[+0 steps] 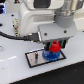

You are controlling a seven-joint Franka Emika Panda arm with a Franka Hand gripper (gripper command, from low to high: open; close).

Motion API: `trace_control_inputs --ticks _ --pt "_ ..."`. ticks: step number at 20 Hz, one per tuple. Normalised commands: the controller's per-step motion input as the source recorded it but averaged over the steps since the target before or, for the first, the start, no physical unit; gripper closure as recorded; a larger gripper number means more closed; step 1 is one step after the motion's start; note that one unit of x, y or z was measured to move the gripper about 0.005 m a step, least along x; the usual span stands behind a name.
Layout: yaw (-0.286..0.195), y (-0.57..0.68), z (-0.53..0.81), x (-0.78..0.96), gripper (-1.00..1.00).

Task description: Insert the blue gear onto the right peg, followed by the red gear

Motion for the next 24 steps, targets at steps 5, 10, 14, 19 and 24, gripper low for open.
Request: trace_control_inputs --ticks 5,10,14,19,24 --pt "0.000 0.00 -0.08 0.02 1.00" --pt "0.000 -0.05 -0.09 0.03 1.00" --pt "0.000 -0.02 0.07 0.03 1.00" --pt "0.000 -0.01 0.20 -0.01 1.00" --pt "0.000 0.04 -0.30 -0.06 1.00"
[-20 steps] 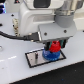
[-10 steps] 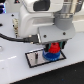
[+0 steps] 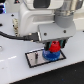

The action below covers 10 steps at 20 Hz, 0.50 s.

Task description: Insert the blue gear onto the right peg, followed by the red gear

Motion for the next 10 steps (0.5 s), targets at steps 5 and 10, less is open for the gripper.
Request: trace_control_inputs --ticks 5,10 --pt "0.000 0.03 -0.02 -0.01 1.00" --pt "0.000 0.01 0.18 0.02 1.00"
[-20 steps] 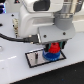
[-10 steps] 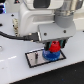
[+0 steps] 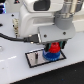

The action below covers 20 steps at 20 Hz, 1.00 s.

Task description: Insert the blue gear onto the right peg, followed by the red gear

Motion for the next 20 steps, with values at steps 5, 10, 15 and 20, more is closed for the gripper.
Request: trace_control_inputs --ticks 5,10,15,20 --pt "0.000 -0.01 0.21 -0.01 1.00" --pt "0.000 0.00 0.05 0.02 1.00" --pt "0.000 -0.12 0.05 0.19 1.00" --pt "0.000 -0.12 -0.09 0.20 1.00"
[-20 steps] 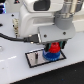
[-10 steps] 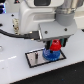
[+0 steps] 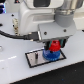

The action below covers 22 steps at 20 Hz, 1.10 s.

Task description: Insert the blue gear onto the right peg, followed by the red gear

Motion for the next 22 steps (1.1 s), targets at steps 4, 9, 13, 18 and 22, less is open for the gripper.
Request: trace_control_inputs --ticks 4,9,13,18,22 --pt "0.000 -0.19 -0.13 0.12 1.00" --pt "0.000 0.00 0.03 0.02 1.00" --pt "0.000 0.01 -0.29 0.09 1.00" --pt "0.000 0.03 -0.21 0.11 1.00" --pt "0.000 -0.01 -0.01 0.11 -1.00"
